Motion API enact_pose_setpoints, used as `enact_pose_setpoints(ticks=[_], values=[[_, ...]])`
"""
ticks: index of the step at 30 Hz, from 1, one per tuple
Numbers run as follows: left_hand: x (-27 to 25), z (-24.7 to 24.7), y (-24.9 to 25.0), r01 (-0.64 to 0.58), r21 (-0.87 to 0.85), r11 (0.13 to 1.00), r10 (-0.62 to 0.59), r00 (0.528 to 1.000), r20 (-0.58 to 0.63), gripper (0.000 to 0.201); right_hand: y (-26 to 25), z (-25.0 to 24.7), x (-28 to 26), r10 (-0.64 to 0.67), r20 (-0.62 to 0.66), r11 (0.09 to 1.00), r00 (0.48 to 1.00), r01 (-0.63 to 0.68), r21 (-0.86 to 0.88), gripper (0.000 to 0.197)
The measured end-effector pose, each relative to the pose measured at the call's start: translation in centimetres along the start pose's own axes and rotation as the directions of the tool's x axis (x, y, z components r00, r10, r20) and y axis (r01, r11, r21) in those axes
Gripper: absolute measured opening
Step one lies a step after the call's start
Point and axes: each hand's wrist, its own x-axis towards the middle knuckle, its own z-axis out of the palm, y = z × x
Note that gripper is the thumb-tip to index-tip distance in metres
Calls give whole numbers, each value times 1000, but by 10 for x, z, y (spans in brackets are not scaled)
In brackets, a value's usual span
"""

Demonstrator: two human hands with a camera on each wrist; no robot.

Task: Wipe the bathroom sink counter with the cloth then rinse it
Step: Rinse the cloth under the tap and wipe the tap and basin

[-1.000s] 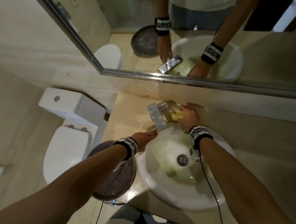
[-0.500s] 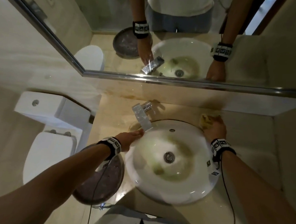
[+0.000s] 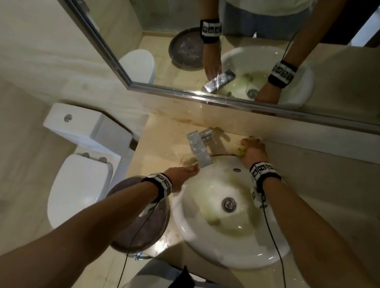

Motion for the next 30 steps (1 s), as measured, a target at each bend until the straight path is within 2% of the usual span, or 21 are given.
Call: enact_pose_setpoints(ticks=[2,4,5,7,9,10,11,12,13,14,15,16,18,20,22,24,26,28,30], values=[[0,2,4,16,21,1000,-16,1000,-8,92,-1,-4,-9,-2,-29,985,1000,7,174,19],[1,4,9,34,15,999,-34,999,-30,88,-3,-9,-20,82,-13,915,997,-70,397,23],[2,4,14,41,10,999,-41,998,-51,85,-5,-11,-28,152,5,836,988,-131,532,31],[1,5,26,75,-20,997,-77,993,-91,75,-13,-15,-48,310,82,615,947,-265,743,51],[-2,9,47,72,-192,979,-98,987,-127,73,-17,-16,-75,408,176,407,896,-351,843,58],[-4,12,59,65,-353,933,-113,987,-118,79,-19,-16,-91,420,230,315,878,-379,870,55],[-6,14,71,55,-536,843,-125,987,-96,89,-19,-14,-105,418,281,220,864,-397,891,52],[-9,14,83,50,-710,703,-142,987,-71,101,-19,-12,-120,403,331,113,853,-405,907,49],[-12,11,93,58,-848,527,-165,986,-35,110,-20,-10,-135,377,382,5,844,-415,910,45],[-15,8,101,46,-936,350,-176,984,-17,115,-20,-6,-150,332,429,-102,840,-420,902,44],[-18,3,108,34,-974,226,-170,985,-5,115,-22,-3,-164,286,460,-198,840,-418,887,46],[-20,-1,114,14,-986,168,-151,988,-12,115,-25,-2,-180,250,475,-278,843,-408,870,47],[-24,-6,122,-39,-976,213,-84,995,-58,122,-33,-6,-206,194,480,-357,856,-394,847,42],[-23,-6,128,-66,-938,341,-42,995,-86,121,-42,-9,-226,156,467,-414,871,-371,831,36],[-29,-9,135,-91,-870,484,-32,992,-121,103,-50,-11,-237,153,464,-454,873,-354,817,28],[-38,-13,141,-163,-767,620,-30,973,-231,67,-55,-10,-241,163,475,-486,865,-349,801,28],[-46,-15,145,-228,-662,714,-14,941,-338,49,-60,-9,-242,166,499,-501,850,-363,786,34],[-55,-18,147,-274,-627,729,0,916,-401,45,-63,-7,-239,153,516,-518,843,-376,768,57],[-59,-20,142,-278,-630,725,-9,911,-412,42,-71,-11,-238,111,502,-541,858,-372,754,60]])
